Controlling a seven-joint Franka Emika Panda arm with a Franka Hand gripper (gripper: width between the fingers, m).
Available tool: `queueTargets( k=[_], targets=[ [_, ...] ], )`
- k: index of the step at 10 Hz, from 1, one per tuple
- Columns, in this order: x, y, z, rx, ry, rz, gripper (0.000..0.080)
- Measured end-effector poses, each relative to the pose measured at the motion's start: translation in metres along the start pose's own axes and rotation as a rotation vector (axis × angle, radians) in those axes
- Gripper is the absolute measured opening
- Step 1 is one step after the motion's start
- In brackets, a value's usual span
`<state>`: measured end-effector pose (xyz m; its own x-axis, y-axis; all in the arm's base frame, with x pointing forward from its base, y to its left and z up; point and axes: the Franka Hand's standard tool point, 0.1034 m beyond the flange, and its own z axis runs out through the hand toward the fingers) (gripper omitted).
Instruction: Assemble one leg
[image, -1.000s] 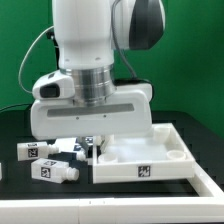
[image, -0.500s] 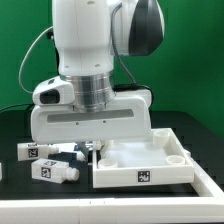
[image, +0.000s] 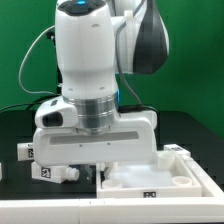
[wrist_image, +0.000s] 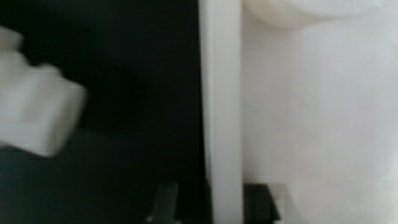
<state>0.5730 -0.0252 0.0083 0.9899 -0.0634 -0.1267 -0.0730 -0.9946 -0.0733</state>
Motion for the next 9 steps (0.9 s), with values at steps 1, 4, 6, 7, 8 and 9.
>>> queueTargets(
  k=[1, 4, 6, 7, 8, 9],
  targets=[
    [0.004, -0.004, 0.000, -0.005, 0.009, 0.000, 0.0054],
    [0.014, -0.005, -0.002, -0.025, 0.028, 0.026, 0.0054],
    [0.014, -0.004, -0.002, -0.025, 0.028, 0.025, 0.0054],
    [0.014, -0.003, -0.002, -0.025, 0.028, 0.025, 0.0054],
    [0.014, -0.004, -0.002, -0.023, 0.028, 0.027, 0.0054],
    [0.014, -0.003, -0.004, -0.019, 0.025, 0.019, 0.0151]
  ],
)
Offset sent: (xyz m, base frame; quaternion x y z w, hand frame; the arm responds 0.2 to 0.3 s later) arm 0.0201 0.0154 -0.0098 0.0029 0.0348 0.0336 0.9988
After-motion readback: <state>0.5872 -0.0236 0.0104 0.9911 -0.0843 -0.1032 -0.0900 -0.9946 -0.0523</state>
